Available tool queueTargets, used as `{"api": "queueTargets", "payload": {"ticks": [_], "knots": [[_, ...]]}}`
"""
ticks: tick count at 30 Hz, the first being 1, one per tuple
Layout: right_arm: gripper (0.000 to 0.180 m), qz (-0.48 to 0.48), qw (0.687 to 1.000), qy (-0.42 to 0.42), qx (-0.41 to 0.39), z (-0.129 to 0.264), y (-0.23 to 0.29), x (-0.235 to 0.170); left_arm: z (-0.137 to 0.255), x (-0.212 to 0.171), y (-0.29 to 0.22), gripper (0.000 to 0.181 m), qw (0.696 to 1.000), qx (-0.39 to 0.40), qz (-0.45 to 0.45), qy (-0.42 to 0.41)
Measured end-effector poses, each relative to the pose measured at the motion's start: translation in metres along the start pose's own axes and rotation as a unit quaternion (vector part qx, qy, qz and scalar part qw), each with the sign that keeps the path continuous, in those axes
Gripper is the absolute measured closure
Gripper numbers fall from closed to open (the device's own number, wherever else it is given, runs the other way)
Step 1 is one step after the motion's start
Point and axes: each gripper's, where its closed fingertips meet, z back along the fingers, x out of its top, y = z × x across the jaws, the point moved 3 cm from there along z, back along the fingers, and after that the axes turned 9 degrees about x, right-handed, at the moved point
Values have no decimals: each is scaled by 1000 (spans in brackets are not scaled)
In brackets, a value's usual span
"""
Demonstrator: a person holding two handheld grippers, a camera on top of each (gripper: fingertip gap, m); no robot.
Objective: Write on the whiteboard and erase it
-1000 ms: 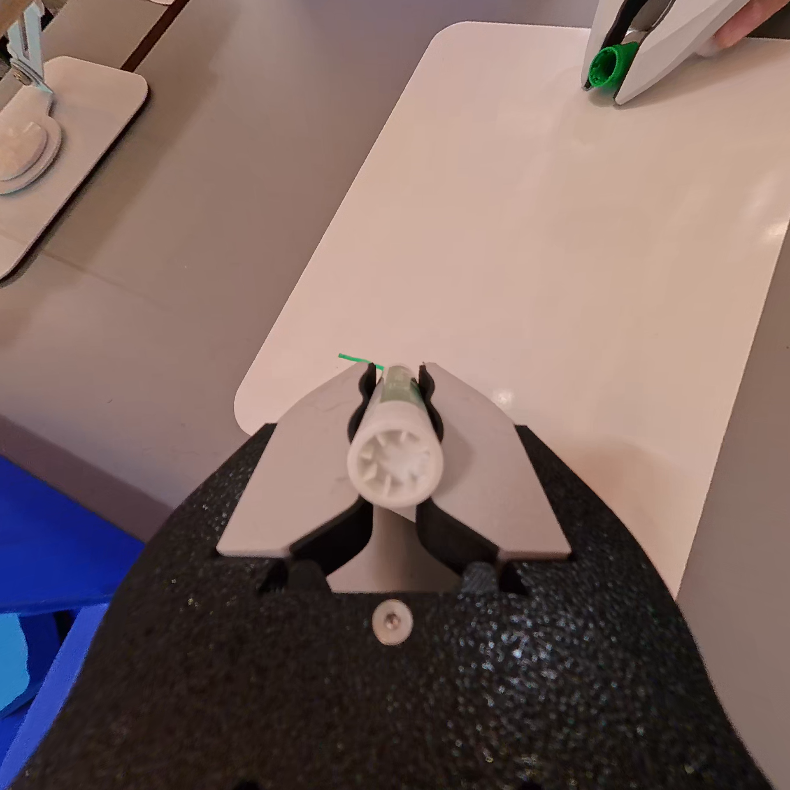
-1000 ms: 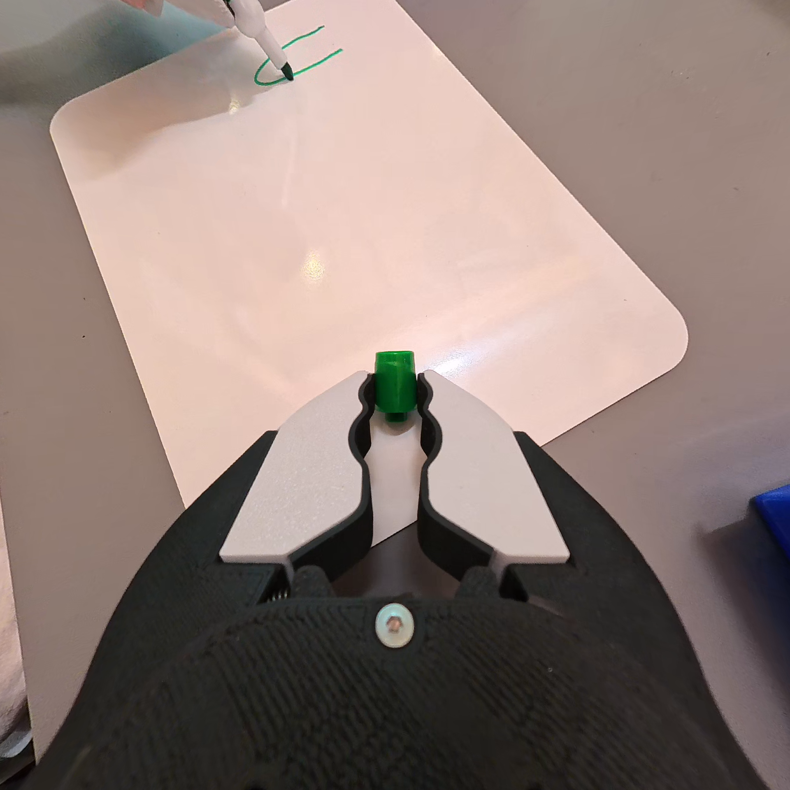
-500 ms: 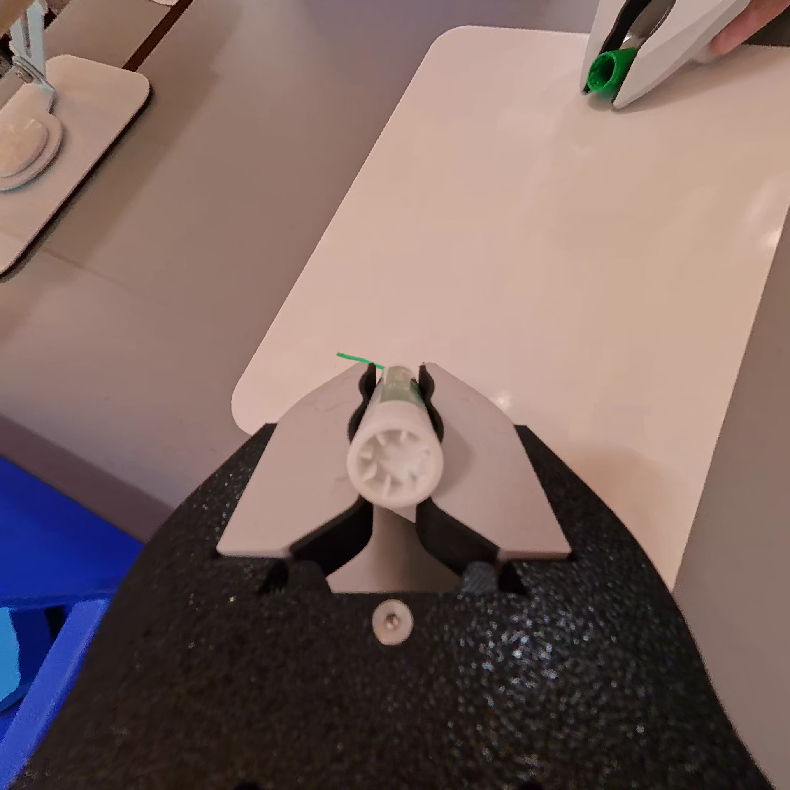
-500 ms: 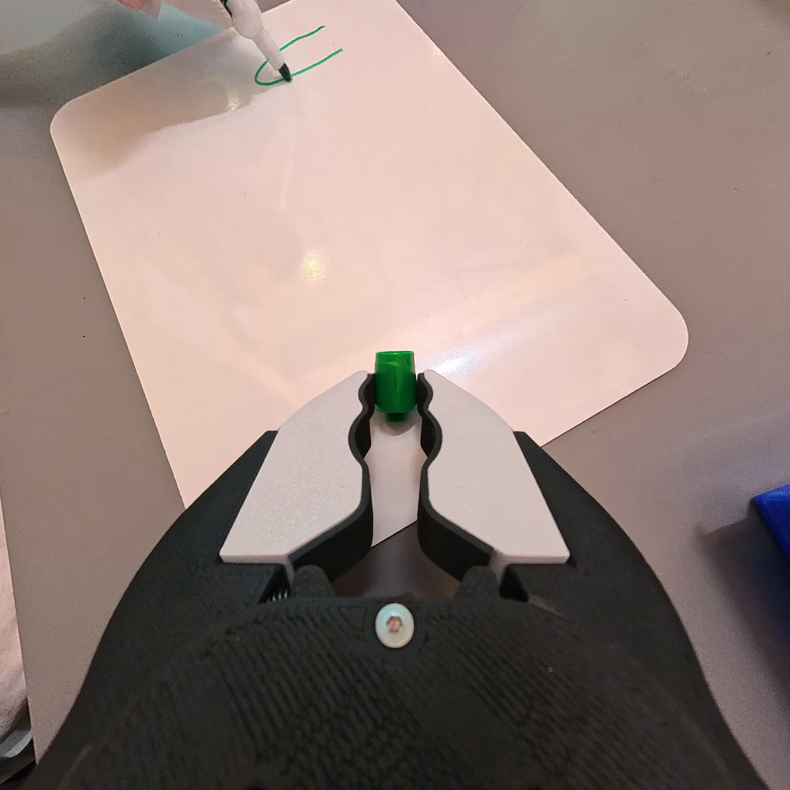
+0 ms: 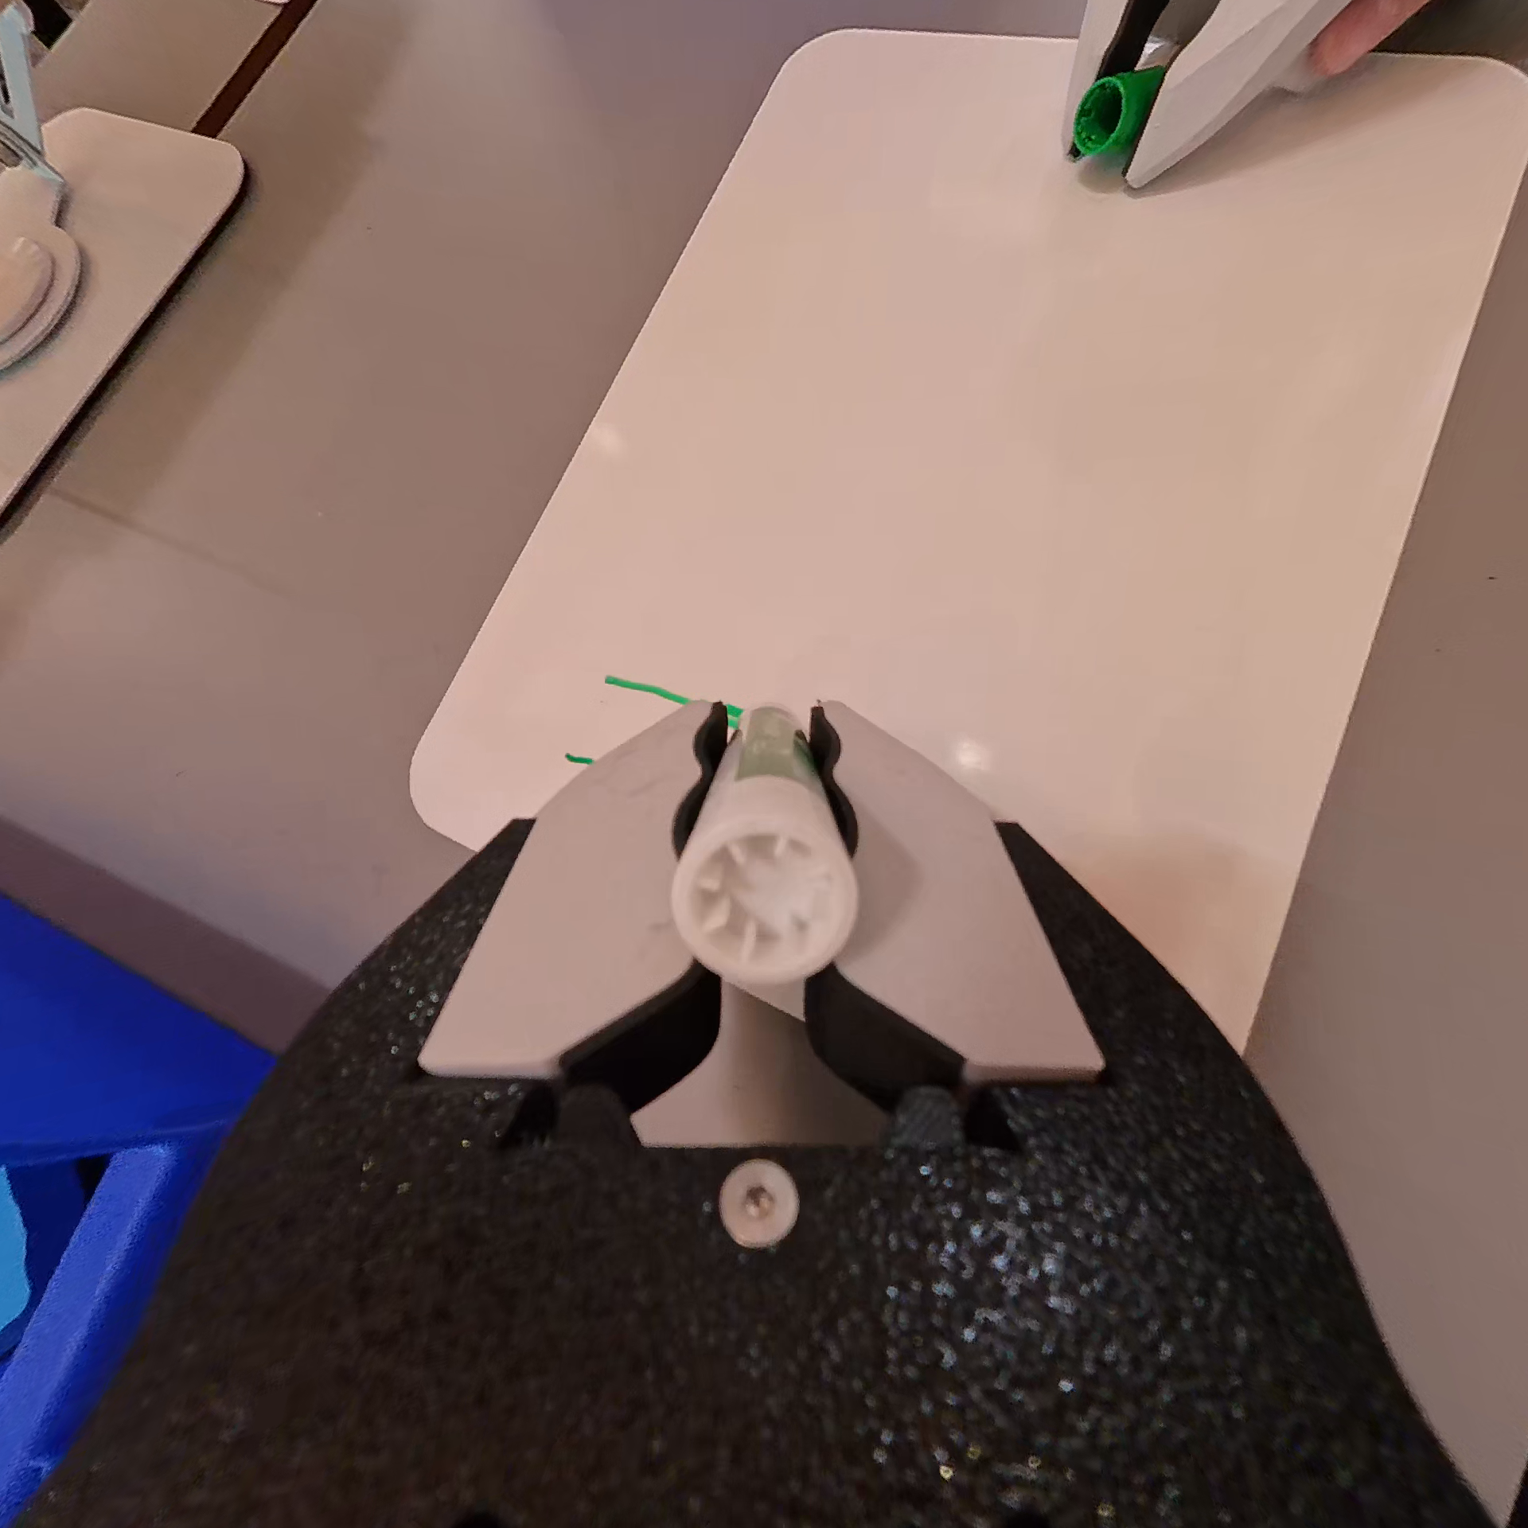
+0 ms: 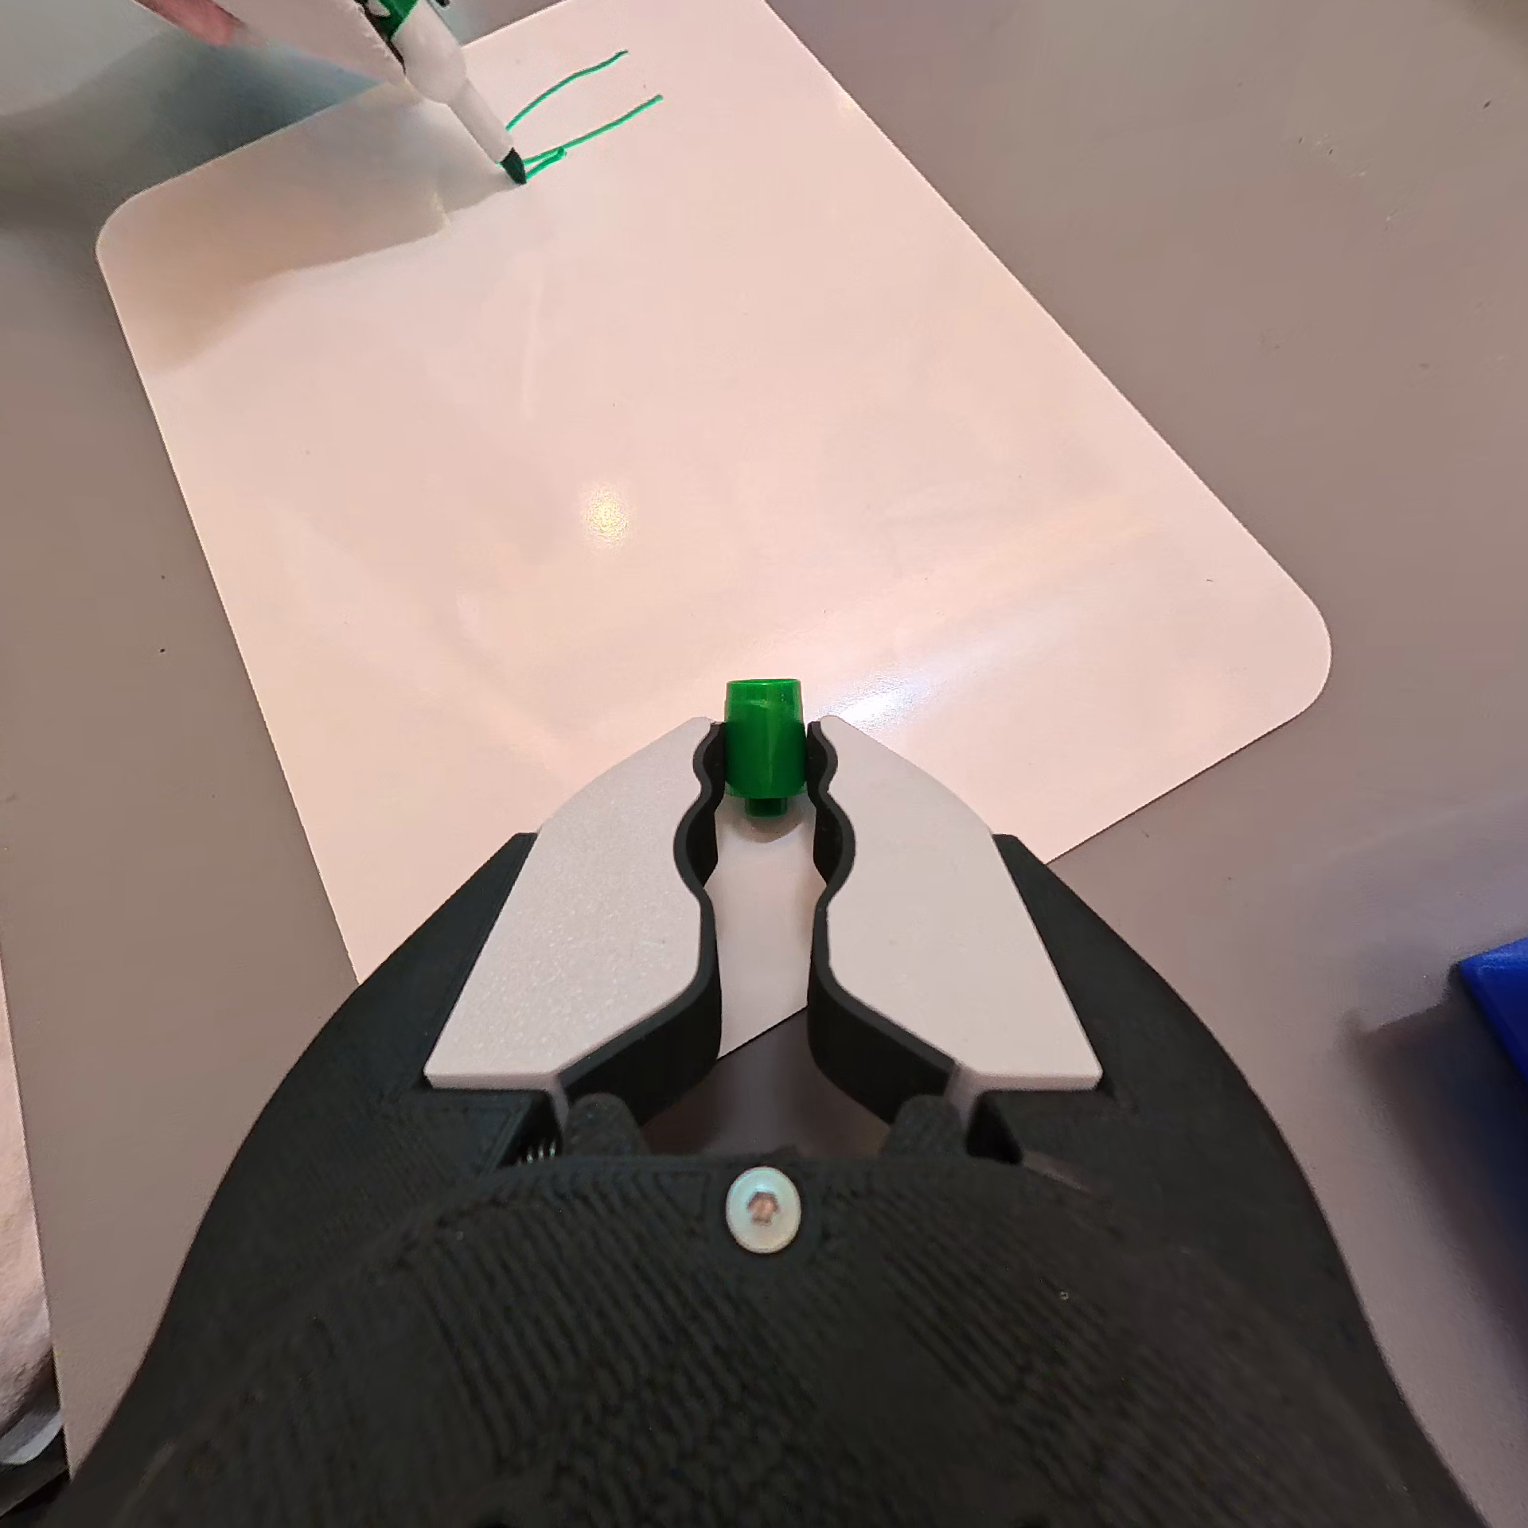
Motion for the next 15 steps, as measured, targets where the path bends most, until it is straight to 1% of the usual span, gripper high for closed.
{"api": "queueTargets", "payload": {"ticks": [5, 7, 10, 15], "knots": [[161, 0, 1000, 0, 0, 0, 0, 0, 0, 1, -1, 162, 1000, 1, 0, -4], [160, 0, 1000, 0, 0, 0, 0, 0, 4, 7, 6, 162, 999, 17, 17, -37], [161, 0, 1000, 0, 0, 0, 0, 0, 14, 20, 18, 162, 993, 27, 69, -93], [161, 0, 1000, 0, 0, 0, 0, 0, 9, 21, 17, 162, 996, 21, 54, -74]]}}
